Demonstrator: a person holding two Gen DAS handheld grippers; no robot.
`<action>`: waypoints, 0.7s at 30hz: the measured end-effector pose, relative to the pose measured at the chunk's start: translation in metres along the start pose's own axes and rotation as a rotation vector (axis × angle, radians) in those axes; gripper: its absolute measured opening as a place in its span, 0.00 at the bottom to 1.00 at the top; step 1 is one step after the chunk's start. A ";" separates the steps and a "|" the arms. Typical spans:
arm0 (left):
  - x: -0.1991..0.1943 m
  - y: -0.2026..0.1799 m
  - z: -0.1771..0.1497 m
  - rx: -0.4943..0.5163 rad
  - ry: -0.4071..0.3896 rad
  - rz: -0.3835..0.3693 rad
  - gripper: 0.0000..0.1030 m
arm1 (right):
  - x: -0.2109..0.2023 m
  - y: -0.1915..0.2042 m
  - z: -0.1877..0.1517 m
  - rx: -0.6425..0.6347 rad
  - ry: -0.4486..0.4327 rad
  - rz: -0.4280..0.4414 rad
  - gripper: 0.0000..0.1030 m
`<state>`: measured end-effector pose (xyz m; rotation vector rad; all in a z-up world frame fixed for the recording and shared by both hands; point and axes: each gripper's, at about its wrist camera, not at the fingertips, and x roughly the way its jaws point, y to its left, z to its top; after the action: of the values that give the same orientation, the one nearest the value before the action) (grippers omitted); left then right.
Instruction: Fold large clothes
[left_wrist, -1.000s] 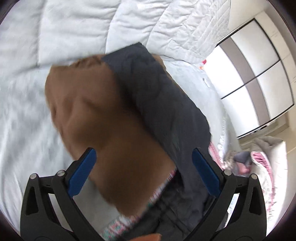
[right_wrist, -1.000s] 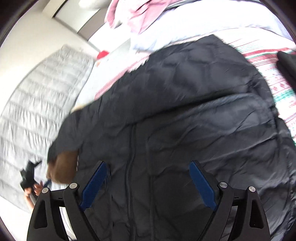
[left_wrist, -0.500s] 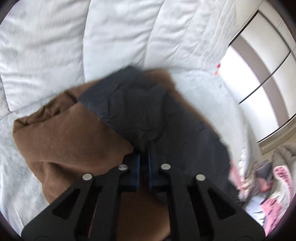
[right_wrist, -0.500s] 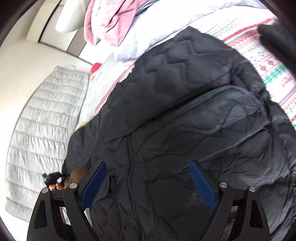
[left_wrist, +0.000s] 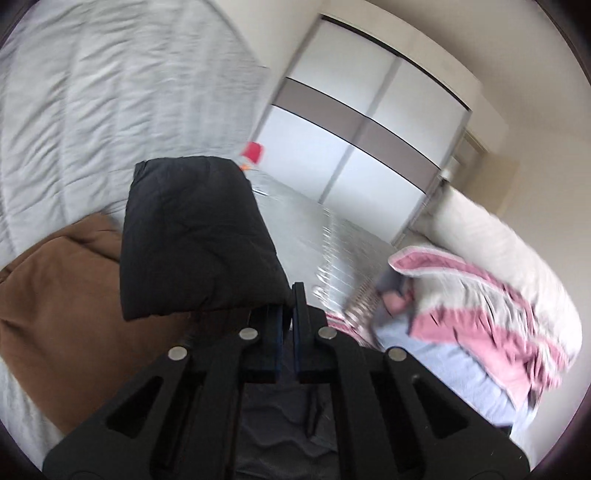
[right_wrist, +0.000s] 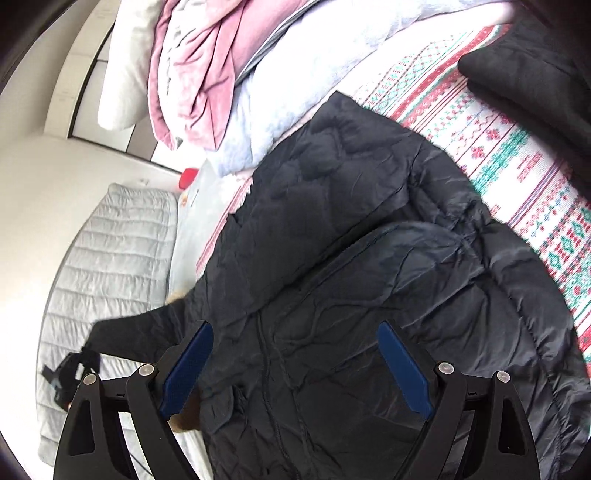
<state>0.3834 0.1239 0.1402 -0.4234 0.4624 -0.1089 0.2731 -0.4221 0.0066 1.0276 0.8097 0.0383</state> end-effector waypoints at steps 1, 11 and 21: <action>0.004 -0.008 -0.005 0.024 0.007 -0.005 0.05 | -0.002 -0.002 0.001 0.004 -0.008 -0.008 0.89; 0.084 -0.094 -0.134 0.250 0.250 -0.064 0.05 | -0.021 -0.020 0.018 0.054 -0.073 -0.028 0.89; 0.122 -0.102 -0.220 0.291 0.453 -0.065 0.17 | -0.020 -0.020 0.022 0.038 -0.041 -0.018 0.89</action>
<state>0.3917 -0.0745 -0.0456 -0.1229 0.8656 -0.3350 0.2659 -0.4572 0.0081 1.0539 0.7844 -0.0139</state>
